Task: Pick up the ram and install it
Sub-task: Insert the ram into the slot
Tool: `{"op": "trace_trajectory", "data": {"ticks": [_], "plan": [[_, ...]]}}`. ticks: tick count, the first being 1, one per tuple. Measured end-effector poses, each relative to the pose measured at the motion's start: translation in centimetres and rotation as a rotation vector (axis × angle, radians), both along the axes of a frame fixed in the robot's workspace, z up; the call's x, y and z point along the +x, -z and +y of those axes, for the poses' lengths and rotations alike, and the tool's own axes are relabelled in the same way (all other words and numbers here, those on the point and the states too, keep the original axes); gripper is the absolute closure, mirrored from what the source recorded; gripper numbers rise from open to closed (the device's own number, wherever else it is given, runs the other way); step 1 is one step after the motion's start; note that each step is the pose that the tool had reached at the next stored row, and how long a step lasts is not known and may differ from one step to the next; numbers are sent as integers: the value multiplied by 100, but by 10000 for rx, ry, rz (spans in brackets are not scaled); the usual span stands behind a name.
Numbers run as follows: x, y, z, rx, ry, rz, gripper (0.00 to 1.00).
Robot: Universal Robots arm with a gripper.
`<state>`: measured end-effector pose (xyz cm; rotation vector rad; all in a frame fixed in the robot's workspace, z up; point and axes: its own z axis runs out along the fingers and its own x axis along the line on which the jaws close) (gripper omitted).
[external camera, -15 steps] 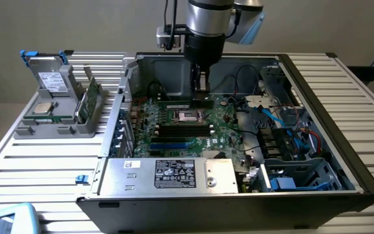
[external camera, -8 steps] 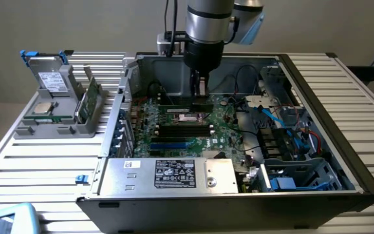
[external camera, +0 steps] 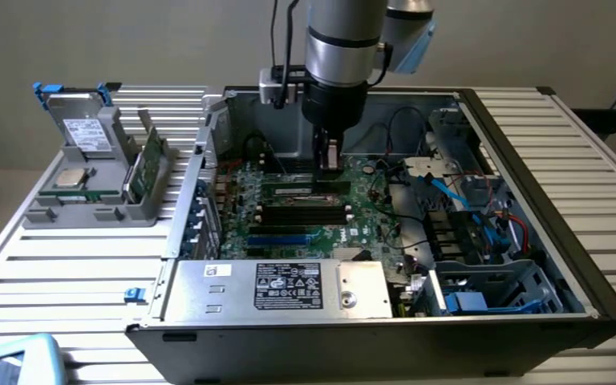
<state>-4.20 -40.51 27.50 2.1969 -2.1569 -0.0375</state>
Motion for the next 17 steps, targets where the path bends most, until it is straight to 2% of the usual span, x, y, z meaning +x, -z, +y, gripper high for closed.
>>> {"op": "trace_trajectory", "data": {"ticks": [3, 6, 8, 10, 11, 17], "plan": [[0, 55, -11, -8, 0, -1, 86], [0, 96, -10, -81, 0, -1, 86], [0, 115, 4, -171, 1, 0, 86], [0, 130, 32, -300, 0, -1, 86], [1, 141, 35, -317, 0, -5, 86], [-1, 236, 34, -319, 2, -25, 86]]}}
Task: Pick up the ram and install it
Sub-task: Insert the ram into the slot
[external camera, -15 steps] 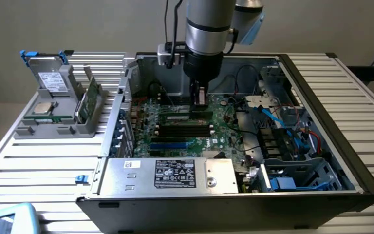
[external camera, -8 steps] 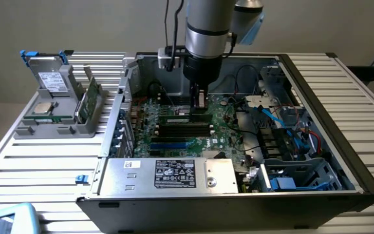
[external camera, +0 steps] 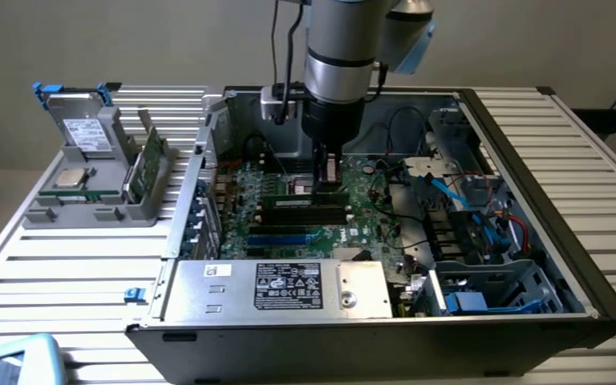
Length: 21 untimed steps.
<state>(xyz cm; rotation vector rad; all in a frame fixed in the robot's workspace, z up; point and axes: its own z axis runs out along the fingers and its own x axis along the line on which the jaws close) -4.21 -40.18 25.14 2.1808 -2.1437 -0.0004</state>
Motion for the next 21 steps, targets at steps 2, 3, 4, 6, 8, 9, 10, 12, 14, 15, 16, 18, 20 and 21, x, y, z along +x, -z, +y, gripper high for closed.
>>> {"op": "trace_trajectory", "data": {"ticks": [2, 3, 4, 6, 8, 9, 10, 12, 14, 15, 16, 18, 20, 21], "plan": [[0, 36, 0, -1, -2, -8, 86], [0, 47, 0, -1, -2, -9, 86], [-1, 48, -1, -2, -2, -8, 86], [-1, 48, -1, -3, -2, -8, 86], [-1, 49, 0, -1, -1, -9, 86], [-2, 51, 0, -1, -1, -9, 86], [-5, 53, 0, 1, 0, -9, 86], [-12, 60, 0, 2, -1, -10, 86], [-12, 68, 0, 0, 37, 4, 86], [-13, 73, 0, 0, 85, 16, 86], [-13, 76, 0, -1, 126, 29, 86], [-13, 85, 0, 0, 209, 35, 86], [-6, 95, 0, 0, 211, 36, 86], [-6, 101, 0, 0, 211, 36, 86]]}}
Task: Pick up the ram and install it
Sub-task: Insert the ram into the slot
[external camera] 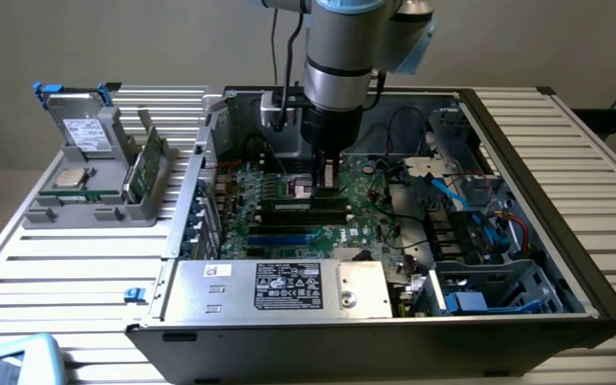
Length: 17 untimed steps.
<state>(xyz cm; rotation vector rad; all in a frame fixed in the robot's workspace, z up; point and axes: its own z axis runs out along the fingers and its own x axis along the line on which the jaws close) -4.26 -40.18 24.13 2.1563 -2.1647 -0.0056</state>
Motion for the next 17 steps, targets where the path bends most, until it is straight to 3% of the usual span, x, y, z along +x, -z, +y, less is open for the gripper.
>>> {"op": "trace_trajectory", "data": {"ticks": [6, 17], "plan": [[0, 56, 0, 1, 1, -4, 86], [0, 62, 0, 7, 2, -4, 86]]}}
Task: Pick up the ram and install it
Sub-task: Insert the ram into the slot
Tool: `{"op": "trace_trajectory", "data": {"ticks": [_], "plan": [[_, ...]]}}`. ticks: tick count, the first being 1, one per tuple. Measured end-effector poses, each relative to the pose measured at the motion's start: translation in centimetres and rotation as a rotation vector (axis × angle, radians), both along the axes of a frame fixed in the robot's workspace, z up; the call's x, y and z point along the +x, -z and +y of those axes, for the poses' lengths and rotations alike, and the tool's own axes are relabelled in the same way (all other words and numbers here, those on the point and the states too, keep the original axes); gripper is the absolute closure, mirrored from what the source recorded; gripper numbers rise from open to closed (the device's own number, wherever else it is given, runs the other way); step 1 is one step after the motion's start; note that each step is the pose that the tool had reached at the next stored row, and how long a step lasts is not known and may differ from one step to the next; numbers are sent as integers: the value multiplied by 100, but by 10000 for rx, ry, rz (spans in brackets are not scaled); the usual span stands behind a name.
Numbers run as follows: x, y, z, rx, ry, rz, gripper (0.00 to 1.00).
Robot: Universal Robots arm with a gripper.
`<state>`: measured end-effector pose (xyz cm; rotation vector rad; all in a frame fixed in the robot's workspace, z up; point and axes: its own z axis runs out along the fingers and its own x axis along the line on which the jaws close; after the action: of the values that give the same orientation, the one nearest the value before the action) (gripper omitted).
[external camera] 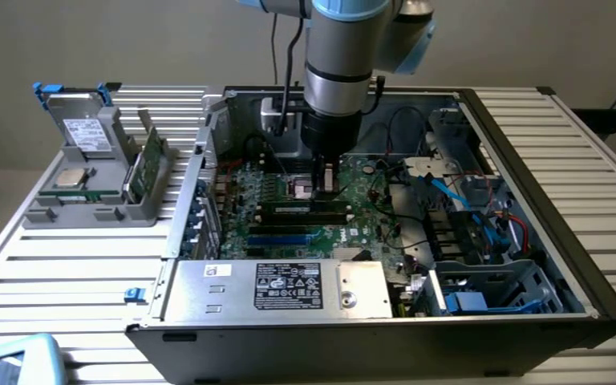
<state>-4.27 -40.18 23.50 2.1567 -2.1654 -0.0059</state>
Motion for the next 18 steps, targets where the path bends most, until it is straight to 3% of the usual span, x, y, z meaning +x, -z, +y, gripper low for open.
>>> {"op": "trace_trajectory", "data": {"ticks": [18], "plan": [[-3, 47, -2, 2, -1, -51, 86]]}}
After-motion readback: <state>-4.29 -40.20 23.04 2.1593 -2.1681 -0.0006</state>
